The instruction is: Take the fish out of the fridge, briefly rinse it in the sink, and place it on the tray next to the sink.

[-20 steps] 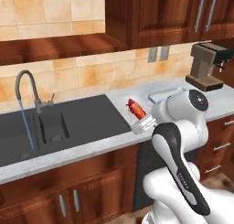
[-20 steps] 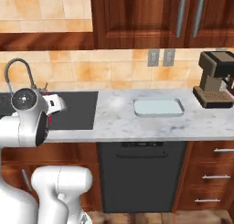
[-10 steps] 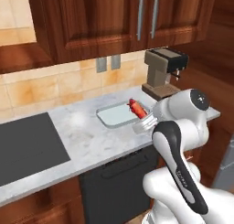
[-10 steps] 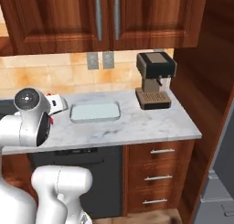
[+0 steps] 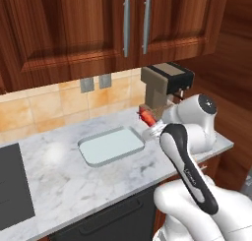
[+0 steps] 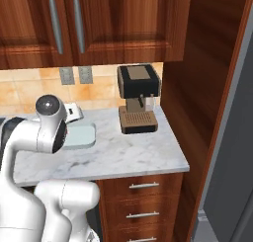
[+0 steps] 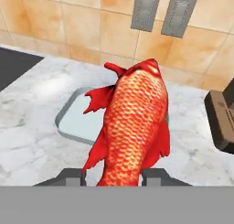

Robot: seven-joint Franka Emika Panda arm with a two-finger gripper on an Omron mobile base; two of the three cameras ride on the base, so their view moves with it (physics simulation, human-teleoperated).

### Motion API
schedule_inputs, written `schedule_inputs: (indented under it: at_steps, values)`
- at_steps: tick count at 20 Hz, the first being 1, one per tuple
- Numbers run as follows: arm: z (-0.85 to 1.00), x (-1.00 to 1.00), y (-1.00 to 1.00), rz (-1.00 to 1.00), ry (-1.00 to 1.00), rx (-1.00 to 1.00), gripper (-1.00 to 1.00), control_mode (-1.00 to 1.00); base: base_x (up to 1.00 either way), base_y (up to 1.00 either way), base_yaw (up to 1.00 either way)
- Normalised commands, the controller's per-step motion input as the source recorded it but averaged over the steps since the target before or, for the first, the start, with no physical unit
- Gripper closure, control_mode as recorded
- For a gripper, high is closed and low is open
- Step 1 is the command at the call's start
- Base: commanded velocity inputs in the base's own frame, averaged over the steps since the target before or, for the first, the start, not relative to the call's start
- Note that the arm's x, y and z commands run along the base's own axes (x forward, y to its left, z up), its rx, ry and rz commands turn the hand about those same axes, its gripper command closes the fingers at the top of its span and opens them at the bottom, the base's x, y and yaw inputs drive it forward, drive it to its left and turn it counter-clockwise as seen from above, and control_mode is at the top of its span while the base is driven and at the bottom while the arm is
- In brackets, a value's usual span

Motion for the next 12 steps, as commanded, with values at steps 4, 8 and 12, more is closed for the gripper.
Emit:
schedule_inputs:
  at_steps: [4,8,12]
  values:
    - [-0.41,1.00,0.30,0.00,0.24,-0.10,1.00,-1.00,0.00,0.00,0.00]
    - [-0.46,0.36,0.82,0.12,0.18,-0.10,1.00,-1.00,0.00,0.00,0.00]
    - [-0.71,0.82,0.86,0.01,0.11,-0.20,1.00,-1.00,0.00,0.00,0.00]
